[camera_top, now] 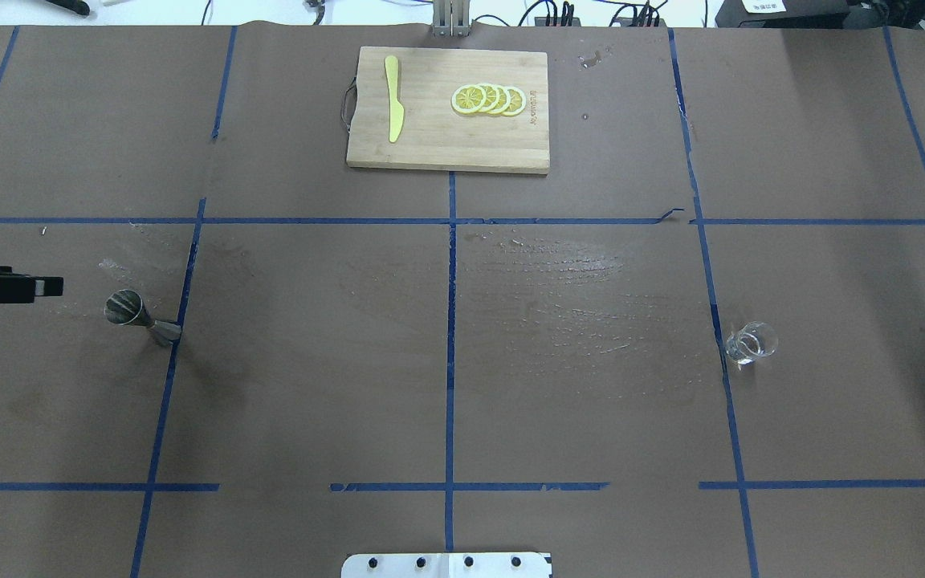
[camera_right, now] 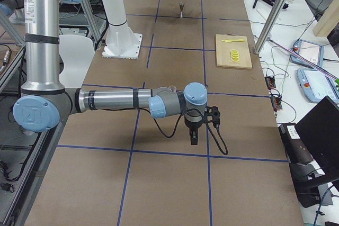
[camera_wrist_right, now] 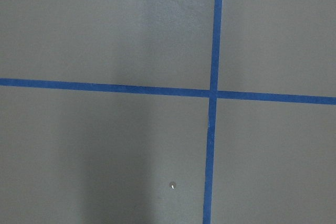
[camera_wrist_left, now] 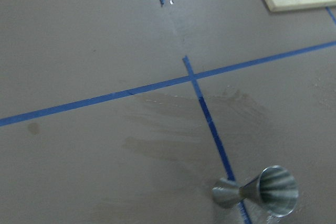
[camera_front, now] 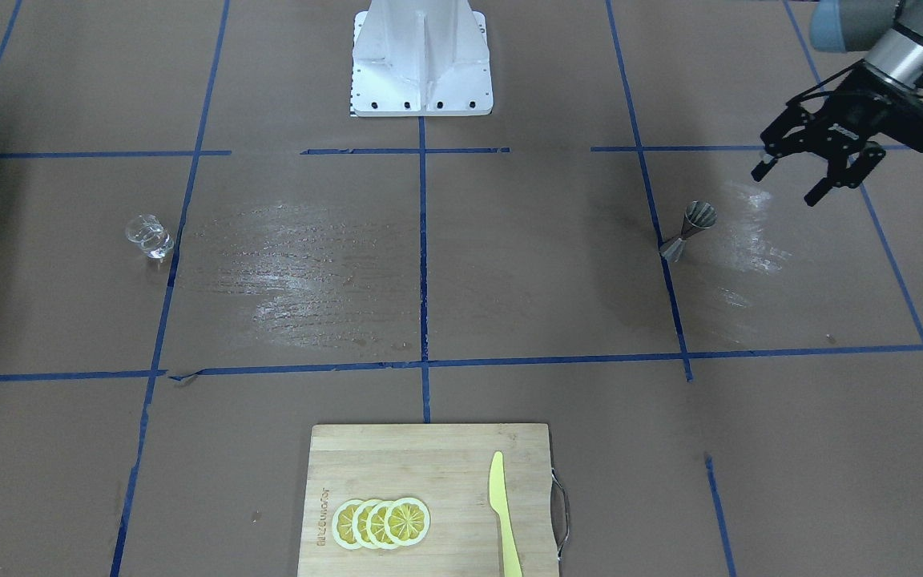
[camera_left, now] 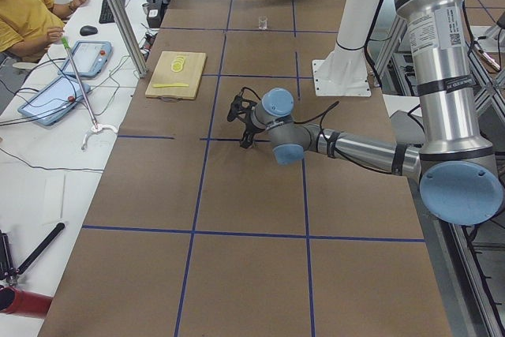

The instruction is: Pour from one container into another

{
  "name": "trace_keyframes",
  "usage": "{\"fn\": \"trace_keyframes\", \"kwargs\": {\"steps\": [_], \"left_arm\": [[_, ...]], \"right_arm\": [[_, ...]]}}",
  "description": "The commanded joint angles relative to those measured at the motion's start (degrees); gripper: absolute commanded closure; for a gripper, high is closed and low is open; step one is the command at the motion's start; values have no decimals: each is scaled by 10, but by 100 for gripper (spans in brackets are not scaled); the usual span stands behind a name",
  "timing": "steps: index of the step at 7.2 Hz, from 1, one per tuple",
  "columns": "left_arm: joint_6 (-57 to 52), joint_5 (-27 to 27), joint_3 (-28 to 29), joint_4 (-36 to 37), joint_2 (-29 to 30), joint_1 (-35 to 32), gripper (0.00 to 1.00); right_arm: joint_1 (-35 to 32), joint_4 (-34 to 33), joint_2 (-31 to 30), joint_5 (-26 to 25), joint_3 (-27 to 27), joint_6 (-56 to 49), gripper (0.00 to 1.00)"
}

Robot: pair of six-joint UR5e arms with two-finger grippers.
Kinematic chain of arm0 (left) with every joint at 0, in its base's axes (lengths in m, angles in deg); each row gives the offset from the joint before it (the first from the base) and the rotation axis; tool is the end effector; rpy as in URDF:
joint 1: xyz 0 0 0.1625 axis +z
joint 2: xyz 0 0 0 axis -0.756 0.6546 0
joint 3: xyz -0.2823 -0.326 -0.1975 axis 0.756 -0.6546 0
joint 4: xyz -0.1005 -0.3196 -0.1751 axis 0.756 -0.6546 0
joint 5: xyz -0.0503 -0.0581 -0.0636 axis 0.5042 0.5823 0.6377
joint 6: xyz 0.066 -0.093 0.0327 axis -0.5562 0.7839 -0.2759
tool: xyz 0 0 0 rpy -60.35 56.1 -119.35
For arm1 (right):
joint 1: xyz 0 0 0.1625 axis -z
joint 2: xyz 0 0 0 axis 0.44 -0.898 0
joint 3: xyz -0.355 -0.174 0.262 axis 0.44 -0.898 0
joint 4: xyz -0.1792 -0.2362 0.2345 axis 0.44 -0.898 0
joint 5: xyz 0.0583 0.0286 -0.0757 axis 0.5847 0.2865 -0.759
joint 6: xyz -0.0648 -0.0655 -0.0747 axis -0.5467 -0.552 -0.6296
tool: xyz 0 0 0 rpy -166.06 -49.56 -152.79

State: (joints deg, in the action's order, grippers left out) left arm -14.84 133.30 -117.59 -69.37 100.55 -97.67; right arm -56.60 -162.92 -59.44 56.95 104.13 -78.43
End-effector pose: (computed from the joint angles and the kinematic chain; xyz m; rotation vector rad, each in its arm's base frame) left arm 0.1814 -0.3386 0.5193 0.5029 1.1062 -0.0069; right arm -0.0033 -0.4482 0.6811 0.0884 -0.7561 -0.0210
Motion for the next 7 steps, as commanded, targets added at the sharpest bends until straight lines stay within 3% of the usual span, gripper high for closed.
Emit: {"fn": "trace_keyframes", "kwargs": {"steps": [1, 2, 3, 6, 7], "left_arm": [[120, -303, -46, 3, -38, 201, 0], [122, -374, -49, 3, -44, 231, 0], [122, -414, -51, 3, -46, 240, 0], [143, -569, -47, 9, -52, 351, 1], [144, -638, -43, 23, -53, 384, 9]], "right_arm": [[3, 0, 2, -2, -2, -1, 0], [3, 0, 2, -1, -2, 1, 0], [3, 0, 2, -1, -1, 0, 0], [3, 0, 2, 0, 0, -2, 0], [3, 0, 2, 0, 1, -2, 0]]}}
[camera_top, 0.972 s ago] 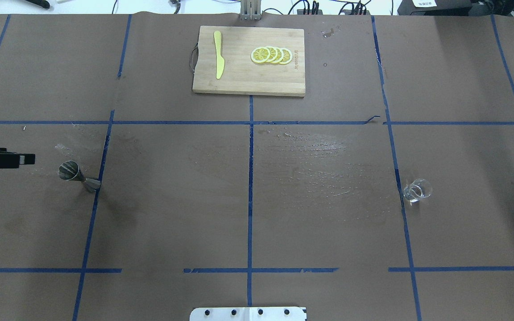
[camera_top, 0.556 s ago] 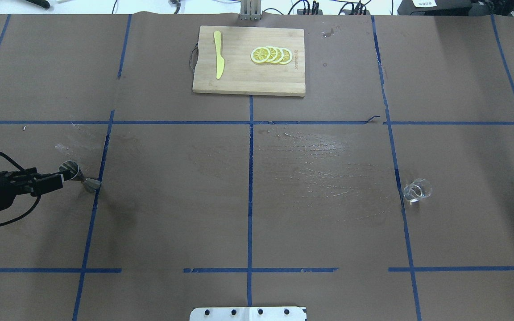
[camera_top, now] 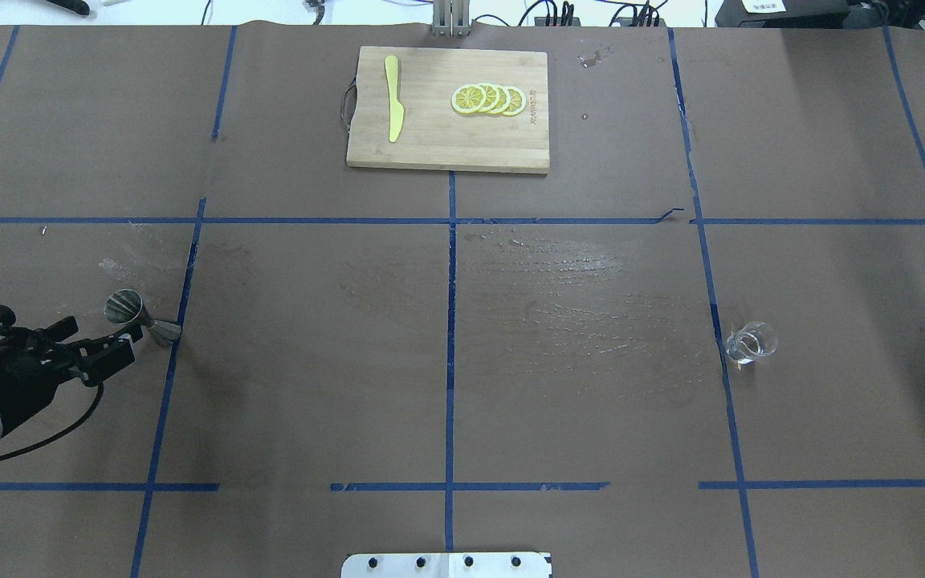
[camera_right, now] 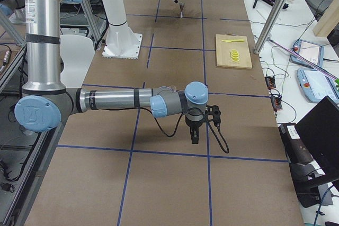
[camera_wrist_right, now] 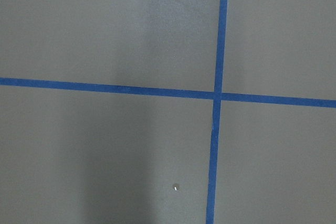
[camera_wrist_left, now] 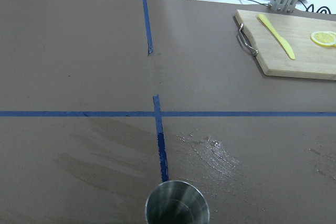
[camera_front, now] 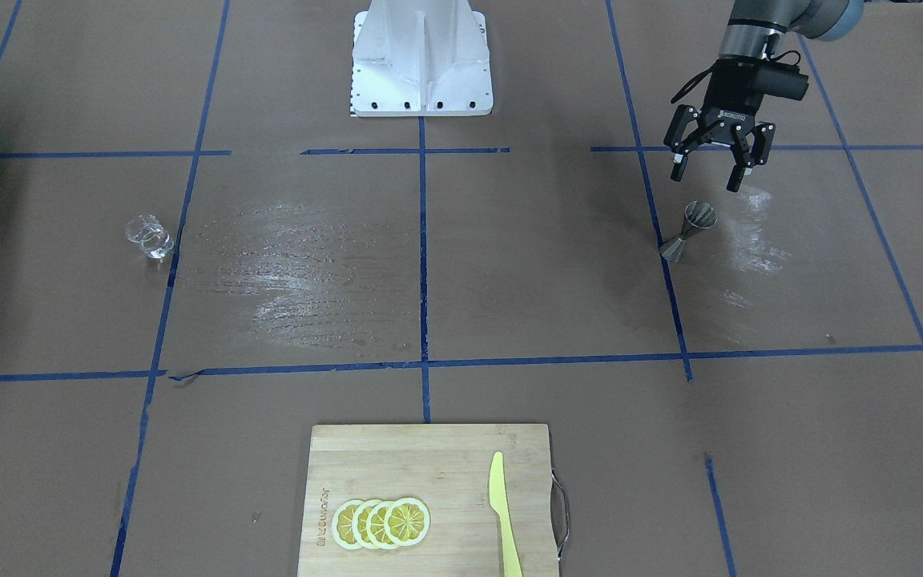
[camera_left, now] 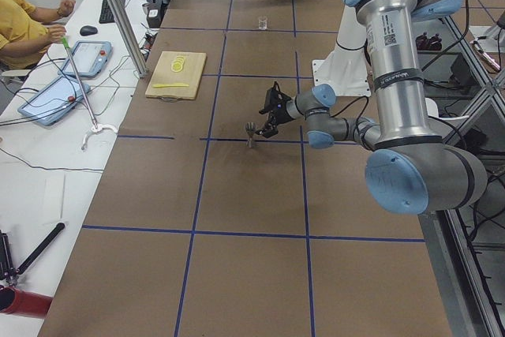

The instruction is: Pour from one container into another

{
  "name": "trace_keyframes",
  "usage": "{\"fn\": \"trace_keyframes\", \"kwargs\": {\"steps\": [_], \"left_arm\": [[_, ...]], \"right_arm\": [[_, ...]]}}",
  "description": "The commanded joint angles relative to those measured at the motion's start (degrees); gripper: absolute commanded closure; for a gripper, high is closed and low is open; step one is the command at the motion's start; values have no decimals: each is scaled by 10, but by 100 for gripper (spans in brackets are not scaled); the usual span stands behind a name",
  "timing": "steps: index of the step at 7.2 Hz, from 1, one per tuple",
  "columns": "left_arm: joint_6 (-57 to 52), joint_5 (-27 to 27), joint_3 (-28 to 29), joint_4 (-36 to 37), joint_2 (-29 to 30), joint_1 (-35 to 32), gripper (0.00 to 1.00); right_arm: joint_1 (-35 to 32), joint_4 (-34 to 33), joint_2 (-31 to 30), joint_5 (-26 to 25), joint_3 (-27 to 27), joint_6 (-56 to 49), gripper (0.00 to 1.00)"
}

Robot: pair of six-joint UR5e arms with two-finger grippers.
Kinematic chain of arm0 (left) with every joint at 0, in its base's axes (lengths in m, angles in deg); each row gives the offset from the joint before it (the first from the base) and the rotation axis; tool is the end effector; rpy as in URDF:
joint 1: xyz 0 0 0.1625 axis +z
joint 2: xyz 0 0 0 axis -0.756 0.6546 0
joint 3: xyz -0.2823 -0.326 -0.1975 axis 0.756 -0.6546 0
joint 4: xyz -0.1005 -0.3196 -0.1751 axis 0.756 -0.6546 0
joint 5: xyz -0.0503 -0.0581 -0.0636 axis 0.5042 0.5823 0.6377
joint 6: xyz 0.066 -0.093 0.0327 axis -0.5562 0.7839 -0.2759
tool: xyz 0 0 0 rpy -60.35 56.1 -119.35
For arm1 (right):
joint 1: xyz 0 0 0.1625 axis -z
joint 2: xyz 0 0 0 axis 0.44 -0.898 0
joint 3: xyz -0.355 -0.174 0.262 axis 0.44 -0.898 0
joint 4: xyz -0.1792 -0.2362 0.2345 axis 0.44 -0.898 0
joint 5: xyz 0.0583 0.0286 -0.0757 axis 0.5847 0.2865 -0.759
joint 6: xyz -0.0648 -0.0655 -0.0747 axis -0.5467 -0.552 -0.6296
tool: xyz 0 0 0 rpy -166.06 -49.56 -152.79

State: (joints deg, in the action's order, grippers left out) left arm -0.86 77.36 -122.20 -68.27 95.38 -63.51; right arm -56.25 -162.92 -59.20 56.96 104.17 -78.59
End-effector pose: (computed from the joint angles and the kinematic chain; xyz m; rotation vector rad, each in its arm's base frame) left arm 0.2652 -0.2734 0.5102 0.8180 0.9225 -0.2688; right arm -0.0063 -0.4503 0.6789 0.0918 -0.7571 -0.0313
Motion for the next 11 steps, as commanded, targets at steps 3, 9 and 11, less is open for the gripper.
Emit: {"fn": "trace_keyframes", "kwargs": {"steps": [3, 9, 11], "left_arm": [[61, -175, 48, 15, 7, 72, 1], [71, -268, 141, 15, 76, 87, 1], [71, -293, 188, 14, 116, 87, 1]], "right_arm": [[0, 0, 0, 0, 0, -1, 0], [0, -1, -1, 0, -3, -3, 0], [0, -1, -2, 0, -4, -3, 0]]}}
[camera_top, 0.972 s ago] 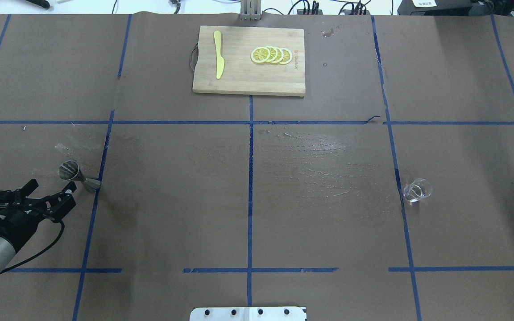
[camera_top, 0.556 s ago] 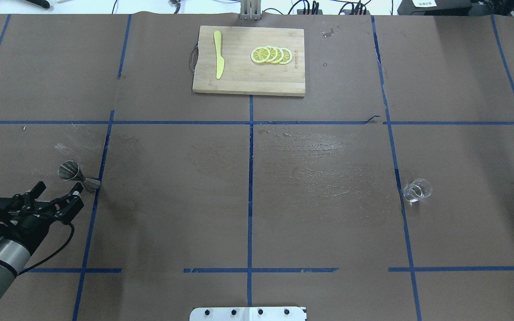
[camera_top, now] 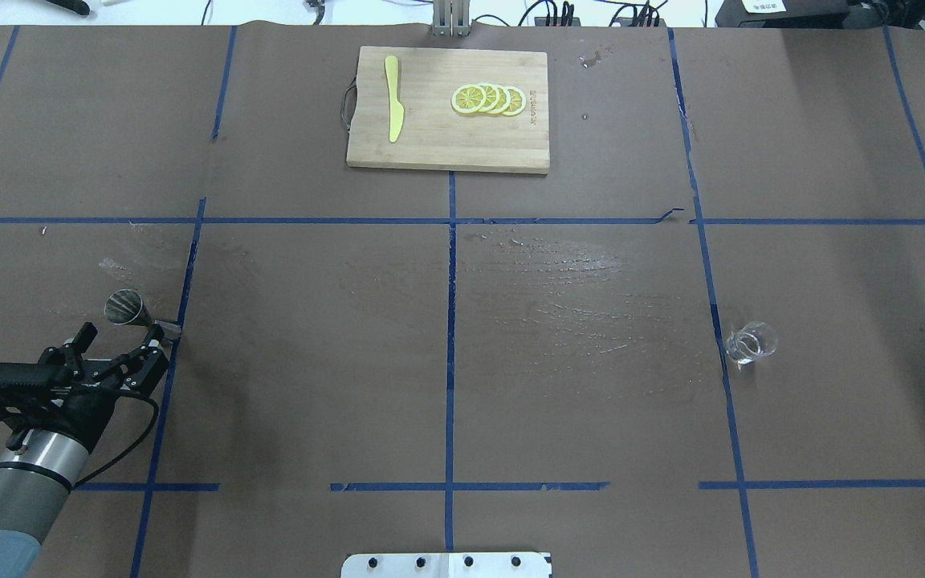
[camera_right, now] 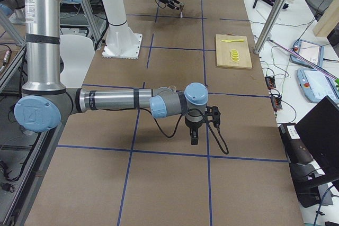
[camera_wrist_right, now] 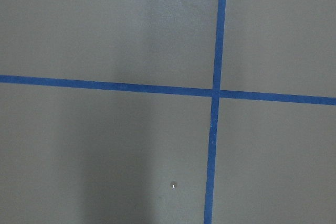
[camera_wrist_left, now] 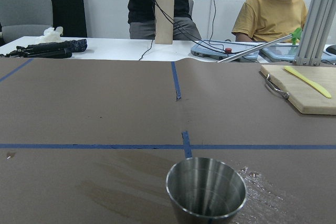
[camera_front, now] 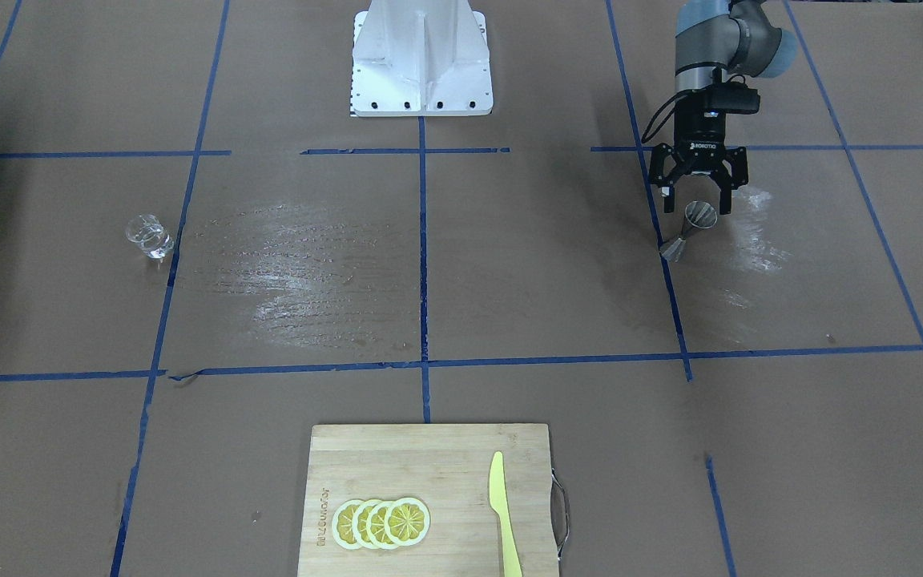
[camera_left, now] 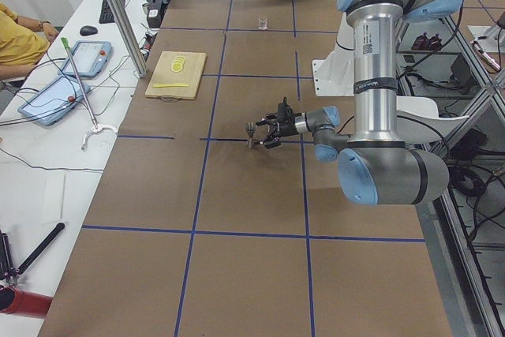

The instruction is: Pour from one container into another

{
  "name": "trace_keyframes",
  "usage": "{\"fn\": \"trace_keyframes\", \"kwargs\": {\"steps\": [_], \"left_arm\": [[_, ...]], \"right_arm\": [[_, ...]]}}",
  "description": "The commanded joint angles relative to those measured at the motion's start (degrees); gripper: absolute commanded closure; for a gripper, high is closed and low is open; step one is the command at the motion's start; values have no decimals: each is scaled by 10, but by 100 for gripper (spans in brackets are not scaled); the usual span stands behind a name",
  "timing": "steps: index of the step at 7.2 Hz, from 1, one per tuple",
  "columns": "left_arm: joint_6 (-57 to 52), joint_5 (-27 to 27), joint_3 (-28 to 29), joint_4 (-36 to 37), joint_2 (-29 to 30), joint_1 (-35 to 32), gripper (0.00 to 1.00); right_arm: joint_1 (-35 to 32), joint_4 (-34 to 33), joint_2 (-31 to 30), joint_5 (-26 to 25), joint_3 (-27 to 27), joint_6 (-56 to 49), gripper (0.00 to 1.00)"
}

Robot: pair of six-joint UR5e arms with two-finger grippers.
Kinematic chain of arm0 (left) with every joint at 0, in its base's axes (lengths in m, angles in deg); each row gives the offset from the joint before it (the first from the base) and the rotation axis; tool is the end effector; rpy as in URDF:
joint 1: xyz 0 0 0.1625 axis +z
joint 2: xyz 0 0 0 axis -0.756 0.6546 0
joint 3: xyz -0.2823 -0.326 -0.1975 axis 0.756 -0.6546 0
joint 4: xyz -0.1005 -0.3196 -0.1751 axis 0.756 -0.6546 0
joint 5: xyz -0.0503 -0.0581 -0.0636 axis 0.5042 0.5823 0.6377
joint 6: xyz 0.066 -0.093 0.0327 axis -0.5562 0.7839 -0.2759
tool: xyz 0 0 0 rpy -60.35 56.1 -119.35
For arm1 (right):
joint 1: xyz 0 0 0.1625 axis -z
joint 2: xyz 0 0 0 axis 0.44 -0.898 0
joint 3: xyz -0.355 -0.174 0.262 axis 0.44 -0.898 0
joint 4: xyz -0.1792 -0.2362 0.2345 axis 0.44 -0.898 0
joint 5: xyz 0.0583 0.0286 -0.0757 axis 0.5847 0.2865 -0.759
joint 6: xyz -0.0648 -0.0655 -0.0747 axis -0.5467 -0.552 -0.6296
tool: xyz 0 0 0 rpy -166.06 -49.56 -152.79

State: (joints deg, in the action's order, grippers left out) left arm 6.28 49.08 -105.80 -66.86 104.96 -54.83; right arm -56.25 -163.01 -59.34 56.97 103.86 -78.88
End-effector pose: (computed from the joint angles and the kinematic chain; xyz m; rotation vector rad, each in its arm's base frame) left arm 0.3489 -0.2740 0.5683 1.1054 0.7441 -0.4541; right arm -0.0061 -0.4487 0.6827 0.0847 -0.7559 -0.0326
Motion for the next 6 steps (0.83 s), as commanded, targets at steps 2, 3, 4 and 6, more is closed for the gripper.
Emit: {"fn": "trace_keyframes", "kwargs": {"steps": [2, 3, 4, 6], "left_arm": [[0, -10, 42, -1, 32, 0, 1], [0, -10, 56, -1, 44, 0, 1], [-1, -9, 74, -1, 65, 0, 1], [-1, -9, 74, -3, 68, -3, 2]], "right_arm": [[0, 0, 0, 0, -1, -1, 0], [0, 0, 0, 0, -1, -1, 0], [0, 0, 0, 0, -1, -1, 0], [0, 1, 0, 0, 0, -1, 0]]}}
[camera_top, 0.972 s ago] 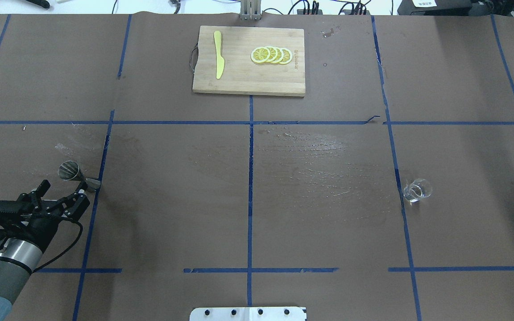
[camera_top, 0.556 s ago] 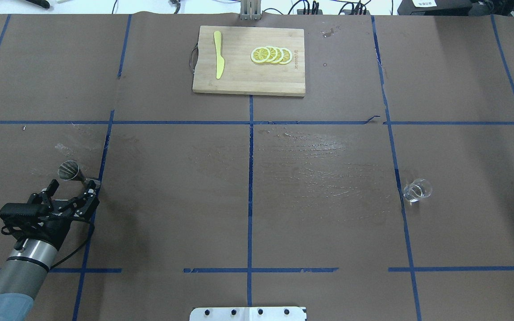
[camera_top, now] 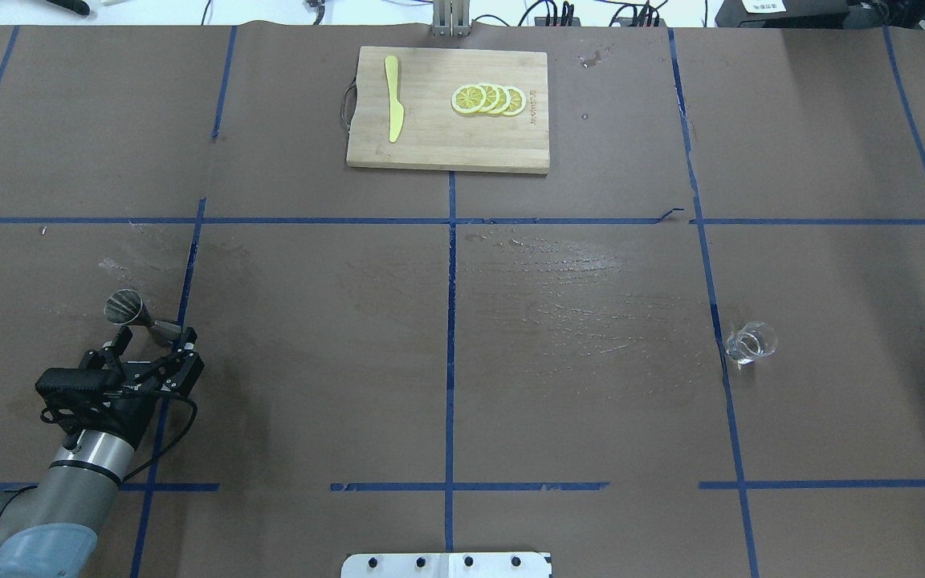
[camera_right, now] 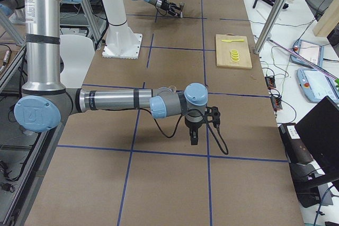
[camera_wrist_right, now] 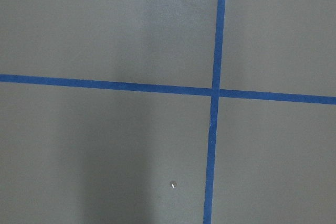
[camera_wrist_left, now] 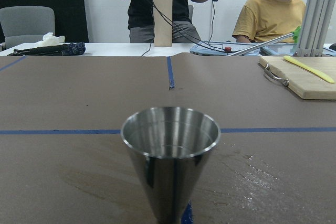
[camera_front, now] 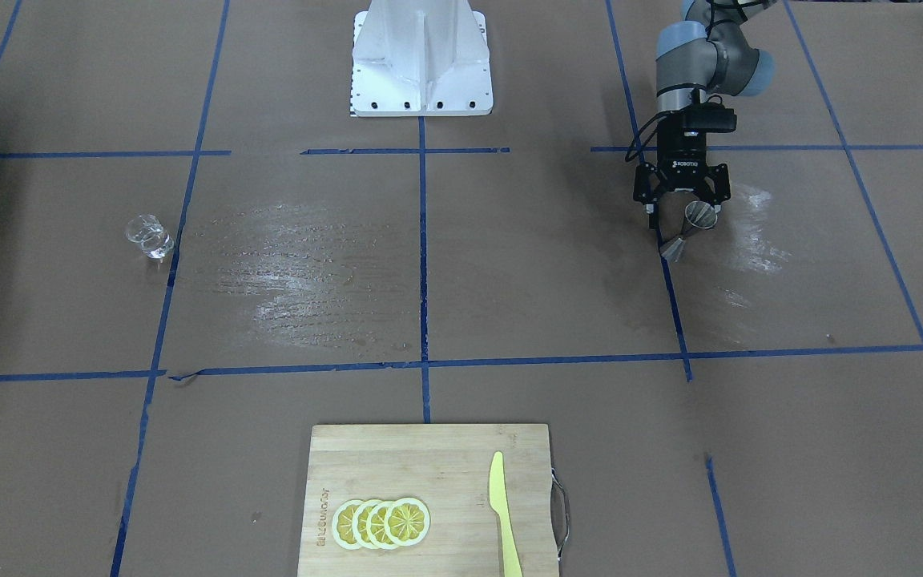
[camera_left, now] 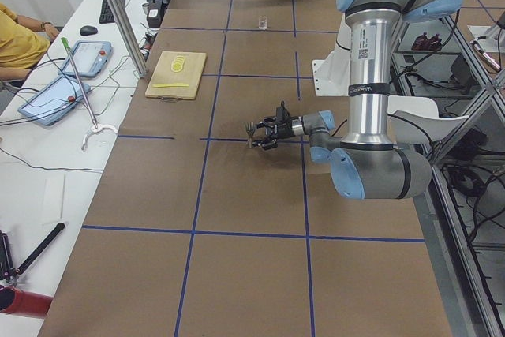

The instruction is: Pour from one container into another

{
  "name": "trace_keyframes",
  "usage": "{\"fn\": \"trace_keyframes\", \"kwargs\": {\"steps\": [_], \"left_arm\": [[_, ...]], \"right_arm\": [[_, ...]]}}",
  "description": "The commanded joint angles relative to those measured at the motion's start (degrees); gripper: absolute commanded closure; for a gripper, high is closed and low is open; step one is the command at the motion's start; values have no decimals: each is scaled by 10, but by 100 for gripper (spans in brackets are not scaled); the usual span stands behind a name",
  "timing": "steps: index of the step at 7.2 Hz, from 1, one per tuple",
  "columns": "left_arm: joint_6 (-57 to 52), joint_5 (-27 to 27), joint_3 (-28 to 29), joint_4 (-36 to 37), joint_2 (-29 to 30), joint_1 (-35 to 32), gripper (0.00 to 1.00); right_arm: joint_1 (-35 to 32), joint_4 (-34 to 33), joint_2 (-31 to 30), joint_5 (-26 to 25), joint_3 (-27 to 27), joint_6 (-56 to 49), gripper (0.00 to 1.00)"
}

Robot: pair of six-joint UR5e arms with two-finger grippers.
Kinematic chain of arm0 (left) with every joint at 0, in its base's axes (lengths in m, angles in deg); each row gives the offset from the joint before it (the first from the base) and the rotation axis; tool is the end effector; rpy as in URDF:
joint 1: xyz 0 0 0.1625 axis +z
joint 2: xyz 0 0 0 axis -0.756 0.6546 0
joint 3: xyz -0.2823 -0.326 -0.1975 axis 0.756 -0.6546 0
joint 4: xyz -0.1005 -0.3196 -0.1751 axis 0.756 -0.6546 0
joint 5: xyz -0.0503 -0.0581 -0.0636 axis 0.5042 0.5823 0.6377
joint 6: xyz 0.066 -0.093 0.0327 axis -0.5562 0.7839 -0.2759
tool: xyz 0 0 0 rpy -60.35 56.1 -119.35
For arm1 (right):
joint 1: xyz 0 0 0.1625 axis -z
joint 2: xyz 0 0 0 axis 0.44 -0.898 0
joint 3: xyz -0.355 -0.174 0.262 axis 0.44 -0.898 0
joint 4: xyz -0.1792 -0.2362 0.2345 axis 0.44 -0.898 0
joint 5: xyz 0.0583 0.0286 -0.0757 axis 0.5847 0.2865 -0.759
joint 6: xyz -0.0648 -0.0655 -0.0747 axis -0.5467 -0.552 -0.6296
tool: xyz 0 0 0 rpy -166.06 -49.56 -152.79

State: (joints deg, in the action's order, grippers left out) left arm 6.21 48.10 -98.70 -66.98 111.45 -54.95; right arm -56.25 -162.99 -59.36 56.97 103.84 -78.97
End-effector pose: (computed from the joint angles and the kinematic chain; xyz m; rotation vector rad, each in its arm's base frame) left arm 0.4003 -0.2810 0.5780 1.1218 0.7289 -0.4589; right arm -0.0061 -0.4485 0.6829 0.0850 -0.7558 -0.0340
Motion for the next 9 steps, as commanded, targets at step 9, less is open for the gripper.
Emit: {"fn": "trace_keyframes", "kwargs": {"steps": [9], "left_arm": [[0, 0, 12, -3, 5, -25, 22]], "right_arm": [[0, 1, 0, 1, 1, 0, 0]]}}
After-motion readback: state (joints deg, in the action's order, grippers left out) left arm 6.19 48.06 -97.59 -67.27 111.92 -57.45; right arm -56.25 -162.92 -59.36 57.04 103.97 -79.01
